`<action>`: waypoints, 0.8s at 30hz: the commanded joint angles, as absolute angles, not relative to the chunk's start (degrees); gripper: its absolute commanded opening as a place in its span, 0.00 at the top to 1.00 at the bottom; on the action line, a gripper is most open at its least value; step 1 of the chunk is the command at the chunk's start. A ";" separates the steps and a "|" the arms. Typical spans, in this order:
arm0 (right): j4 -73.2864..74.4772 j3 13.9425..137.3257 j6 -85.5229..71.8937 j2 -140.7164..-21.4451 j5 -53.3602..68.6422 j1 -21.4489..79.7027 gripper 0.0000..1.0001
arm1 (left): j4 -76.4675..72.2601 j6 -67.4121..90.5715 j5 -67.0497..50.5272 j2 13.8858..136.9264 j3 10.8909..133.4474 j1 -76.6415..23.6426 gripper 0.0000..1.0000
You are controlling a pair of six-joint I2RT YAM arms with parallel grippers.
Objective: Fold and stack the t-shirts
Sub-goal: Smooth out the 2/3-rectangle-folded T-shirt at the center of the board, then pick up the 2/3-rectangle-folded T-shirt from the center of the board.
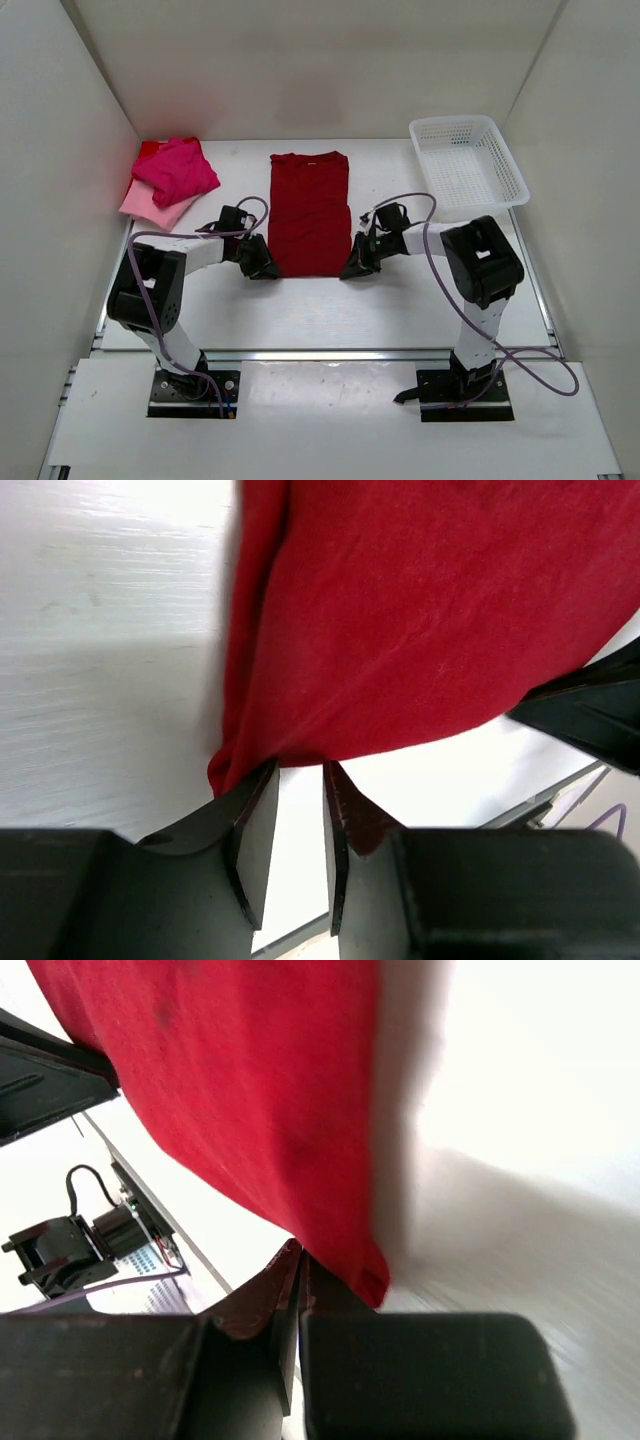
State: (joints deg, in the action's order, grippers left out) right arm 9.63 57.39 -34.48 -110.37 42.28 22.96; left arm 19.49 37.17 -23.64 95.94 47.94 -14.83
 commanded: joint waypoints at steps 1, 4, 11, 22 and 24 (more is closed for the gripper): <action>5.53 53.54 -33.49 -107.41 38.85 21.19 1.00 | 20.55 32.79 -19.44 94.49 45.88 -12.75 0.63; 6.41 52.29 -33.05 -104.17 39.28 21.27 0.99 | 21.88 31.73 -21.52 92.90 46.75 -11.34 0.55; 6.87 50.37 -33.92 -96.24 39.81 19.78 0.69 | 25.40 30.93 -18.45 84.99 45.98 -12.13 0.18; 0.96 49.66 -36.39 -104.23 39.20 20.04 0.63 | 18.81 34.80 -18.37 93.78 45.26 -11.69 0.57; 1.32 50.54 -36.12 -104.59 39.20 20.91 0.62 | 18.46 35.77 -18.11 93.78 44.91 -11.78 0.59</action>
State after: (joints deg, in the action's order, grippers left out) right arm 3.31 49.95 -36.51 -103.66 40.64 19.90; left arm 19.77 35.27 -21.78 92.68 45.17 -11.84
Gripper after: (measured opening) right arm 0.374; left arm 0.420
